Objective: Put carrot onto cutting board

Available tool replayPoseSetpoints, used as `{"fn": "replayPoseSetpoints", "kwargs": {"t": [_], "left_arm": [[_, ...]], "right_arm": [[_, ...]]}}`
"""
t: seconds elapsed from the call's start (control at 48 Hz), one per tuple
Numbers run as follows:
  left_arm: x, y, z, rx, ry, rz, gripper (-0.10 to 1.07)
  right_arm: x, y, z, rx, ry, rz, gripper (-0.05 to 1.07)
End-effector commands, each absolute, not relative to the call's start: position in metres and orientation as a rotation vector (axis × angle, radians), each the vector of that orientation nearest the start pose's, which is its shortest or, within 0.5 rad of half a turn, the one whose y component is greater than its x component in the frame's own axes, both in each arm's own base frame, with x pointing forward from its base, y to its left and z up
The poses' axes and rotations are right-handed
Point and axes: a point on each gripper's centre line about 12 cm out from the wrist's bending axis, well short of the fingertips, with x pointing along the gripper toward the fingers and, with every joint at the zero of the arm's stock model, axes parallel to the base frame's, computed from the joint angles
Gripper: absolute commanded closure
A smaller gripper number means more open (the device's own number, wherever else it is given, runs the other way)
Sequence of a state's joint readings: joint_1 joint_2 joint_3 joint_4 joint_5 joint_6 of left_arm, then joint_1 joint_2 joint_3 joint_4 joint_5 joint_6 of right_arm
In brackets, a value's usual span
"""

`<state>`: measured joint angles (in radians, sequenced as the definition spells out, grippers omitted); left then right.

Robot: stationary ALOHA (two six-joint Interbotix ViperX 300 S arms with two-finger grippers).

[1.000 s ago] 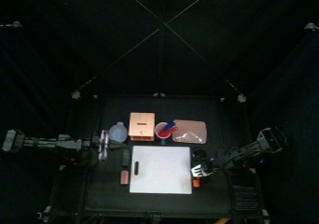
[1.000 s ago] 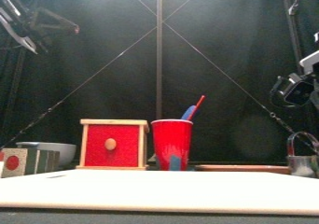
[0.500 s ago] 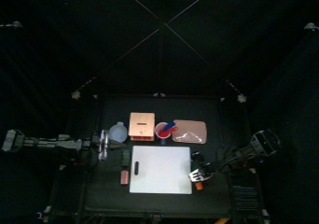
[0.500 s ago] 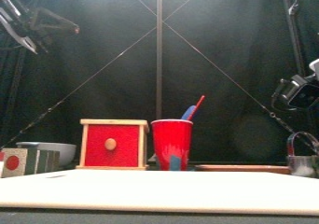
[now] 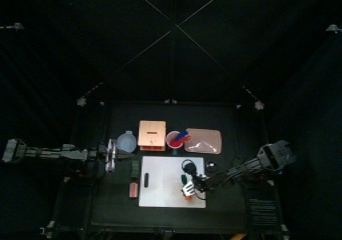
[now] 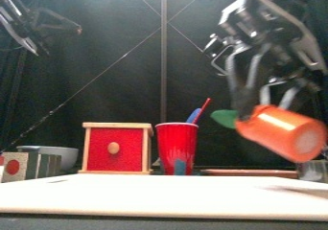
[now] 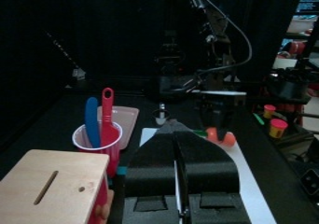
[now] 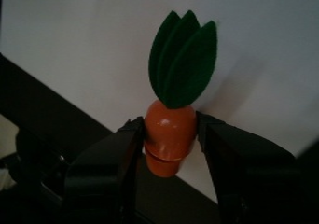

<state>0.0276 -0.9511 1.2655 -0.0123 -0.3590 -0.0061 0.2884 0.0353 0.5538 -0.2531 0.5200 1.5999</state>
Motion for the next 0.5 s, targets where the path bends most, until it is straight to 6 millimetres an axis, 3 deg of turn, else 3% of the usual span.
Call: {"fn": "replayPoseSetpoints", "kwargs": {"t": [0.0, 0.167, 0.312, 0.479], "left_arm": [[0.196, 0.006, 0.271, -0.030, -0.073, 0.034, 0.82], [0.196, 0.007, 0.274, -0.046, -0.083, 0.037, 0.82], [0.196, 0.010, 0.275, -0.102, -0.100, 0.060, 0.82], [0.196, 0.014, 0.275, -0.125, -0.101, 0.083, 0.82]], "right_arm": [[0.387, 0.083, 0.162, 1.048, 0.911, -0.587, 0.46], [0.410, 0.061, 0.150, 1.073, 0.892, -0.654, 0.45], [0.413, 0.040, 0.146, 1.116, 0.874, -0.711, 0.45], [0.413, 0.031, 0.140, 1.146, 0.880, -0.747, 0.40]]}}
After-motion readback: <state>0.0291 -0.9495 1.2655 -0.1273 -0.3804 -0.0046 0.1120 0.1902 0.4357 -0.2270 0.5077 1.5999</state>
